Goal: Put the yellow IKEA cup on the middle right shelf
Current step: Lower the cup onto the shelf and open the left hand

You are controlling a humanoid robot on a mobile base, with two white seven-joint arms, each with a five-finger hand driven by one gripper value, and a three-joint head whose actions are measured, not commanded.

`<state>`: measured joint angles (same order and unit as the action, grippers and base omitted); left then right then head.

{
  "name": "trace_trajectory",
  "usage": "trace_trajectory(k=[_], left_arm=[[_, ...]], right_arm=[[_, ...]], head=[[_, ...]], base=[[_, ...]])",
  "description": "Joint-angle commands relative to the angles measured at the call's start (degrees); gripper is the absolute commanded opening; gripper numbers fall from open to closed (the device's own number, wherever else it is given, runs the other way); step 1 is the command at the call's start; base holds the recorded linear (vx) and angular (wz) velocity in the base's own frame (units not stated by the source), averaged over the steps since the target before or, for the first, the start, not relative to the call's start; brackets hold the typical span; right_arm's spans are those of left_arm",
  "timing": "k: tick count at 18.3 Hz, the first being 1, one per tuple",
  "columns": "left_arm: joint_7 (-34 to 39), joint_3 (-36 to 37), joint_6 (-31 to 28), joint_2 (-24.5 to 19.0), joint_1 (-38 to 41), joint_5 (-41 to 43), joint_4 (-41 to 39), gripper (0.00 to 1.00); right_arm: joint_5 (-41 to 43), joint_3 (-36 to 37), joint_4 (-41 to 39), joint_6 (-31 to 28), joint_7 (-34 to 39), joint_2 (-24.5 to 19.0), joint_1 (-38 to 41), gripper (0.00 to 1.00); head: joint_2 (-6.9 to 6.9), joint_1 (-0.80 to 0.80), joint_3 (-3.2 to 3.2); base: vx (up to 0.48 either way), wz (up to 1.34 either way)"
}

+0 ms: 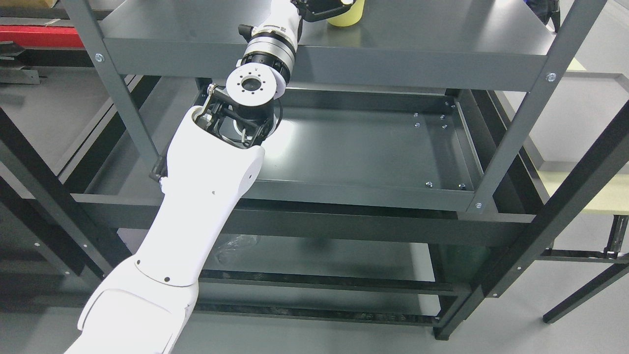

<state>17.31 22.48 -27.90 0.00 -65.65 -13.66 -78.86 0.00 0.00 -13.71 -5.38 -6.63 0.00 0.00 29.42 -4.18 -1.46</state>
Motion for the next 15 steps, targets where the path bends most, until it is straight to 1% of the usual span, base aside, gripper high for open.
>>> trace_trajectory(k=[1,2,5,6,7,9,11,12,15], left_arm=[[0.96,-3.92,6.24,-1.0,0.96,0.03,-1.21,0.08],[2.01,-3.93,7.76,-1.0,0.87,0.03,-1.21,0.0],[3.68,-3.23,7.51,-1.0,0.87,0.47,-0.69,0.01],[3.78,-3.23,7.25,-1.0,0.87,1.08,-0.33,0.11],[3.52,-2.97,5.68,-1.0,0.79,1.61,-0.07,0.34],[3.25,-1.92,2.25,-1.0,0.43,2.4,0.02,0.67],[3.25,-1.47,1.89,-1.0,0.52,3.02,0.54,0.9],[3.25,-1.47,1.89,-1.0,0.43,3.02,0.9,0.97],[3.25,-1.82,1.97,-1.0,0.61,2.85,1.08,0.99]], right_arm=[[1.41,-0.97,0.0,0.02,-0.05,1.0,0.79,0.99],[1.41,-0.97,0.0,0.02,-0.05,1.0,0.7,0.99],[1.41,-0.97,0.0,0.02,-0.05,1.0,0.79,0.99],[1.41,-0.97,0.0,0.02,-0.05,1.0,0.79,0.99],[1.41,-0.97,0.0,0.02,-0.05,1.0,0.79,0.99],[1.41,-0.97,0.0,0.02,-0.05,1.0,0.79,0.99],[1.41,-0.97,0.0,0.02,-0.05,1.0,0.79,0.99],[1.41,-0.97,0.0,0.02,-0.05,1.0,0.79,0.99],[1.41,-0.97,0.0,0.02,-0.05,1.0,0.79,0.99]], head=[[0.0,0.0,0.0],[0.0,0.0,0.0],[0.0,0.0,0.0],[0.0,0.0,0.0],[0.0,0.0,0.0],[0.0,0.0,0.0],[0.0,0.0,0.0],[0.0,0.0,0.0],[0.0,0.0,0.0]], base=[[0.0,0.0],[0.0,0.0],[0.0,0.0],[0.0,0.0],[0.0,0.0],[0.0,0.0],[0.0,0.0],[0.0,0.0],[0.0,0.0]])
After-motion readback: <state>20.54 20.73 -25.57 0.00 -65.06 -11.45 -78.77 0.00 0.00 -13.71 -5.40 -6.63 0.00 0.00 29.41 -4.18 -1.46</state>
